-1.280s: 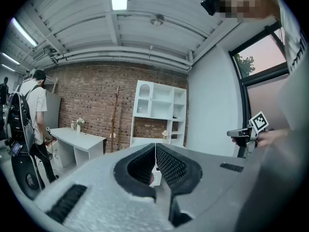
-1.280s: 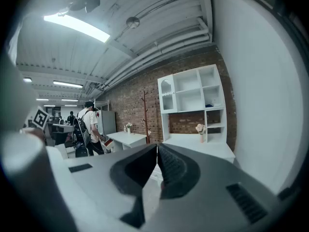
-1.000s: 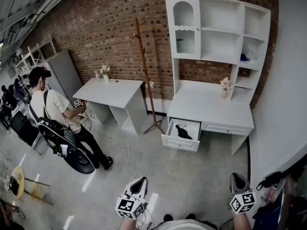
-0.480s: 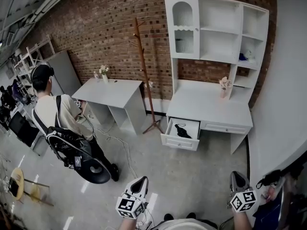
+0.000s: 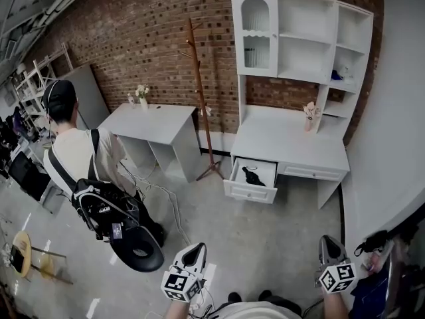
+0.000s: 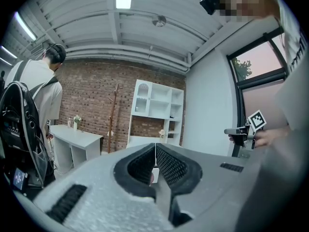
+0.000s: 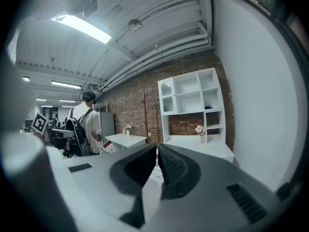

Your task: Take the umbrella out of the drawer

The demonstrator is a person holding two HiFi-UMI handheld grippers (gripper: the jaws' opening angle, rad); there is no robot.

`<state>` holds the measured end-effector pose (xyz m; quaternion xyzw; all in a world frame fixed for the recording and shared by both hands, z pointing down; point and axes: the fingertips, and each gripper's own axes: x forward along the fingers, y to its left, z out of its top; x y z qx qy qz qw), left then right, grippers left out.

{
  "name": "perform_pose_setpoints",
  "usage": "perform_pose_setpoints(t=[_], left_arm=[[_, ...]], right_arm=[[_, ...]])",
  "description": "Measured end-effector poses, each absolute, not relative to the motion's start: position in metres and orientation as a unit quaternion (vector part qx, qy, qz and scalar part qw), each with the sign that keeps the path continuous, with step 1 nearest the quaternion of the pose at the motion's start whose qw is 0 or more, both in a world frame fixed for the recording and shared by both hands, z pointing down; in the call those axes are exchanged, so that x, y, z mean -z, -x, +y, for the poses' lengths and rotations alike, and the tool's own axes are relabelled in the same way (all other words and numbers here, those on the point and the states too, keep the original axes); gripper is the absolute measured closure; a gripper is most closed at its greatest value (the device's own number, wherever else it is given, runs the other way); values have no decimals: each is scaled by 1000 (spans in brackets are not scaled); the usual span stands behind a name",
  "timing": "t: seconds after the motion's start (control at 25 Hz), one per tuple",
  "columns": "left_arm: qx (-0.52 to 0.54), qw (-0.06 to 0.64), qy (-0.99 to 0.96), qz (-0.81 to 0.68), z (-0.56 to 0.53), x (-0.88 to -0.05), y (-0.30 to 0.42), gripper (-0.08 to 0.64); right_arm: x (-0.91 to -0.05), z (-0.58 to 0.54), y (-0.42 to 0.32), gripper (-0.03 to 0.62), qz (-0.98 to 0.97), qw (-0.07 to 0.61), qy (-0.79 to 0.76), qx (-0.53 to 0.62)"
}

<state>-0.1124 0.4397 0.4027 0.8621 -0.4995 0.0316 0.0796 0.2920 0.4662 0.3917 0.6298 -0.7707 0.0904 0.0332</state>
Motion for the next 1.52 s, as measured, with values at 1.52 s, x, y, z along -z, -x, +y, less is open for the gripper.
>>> perform_pose_setpoints(t=[1.52], left_arm=[[-43,95,-845,-525,374,-421,140,534]], right_arm=[[-422,368,-255,558,-795,45,-594,-116]])
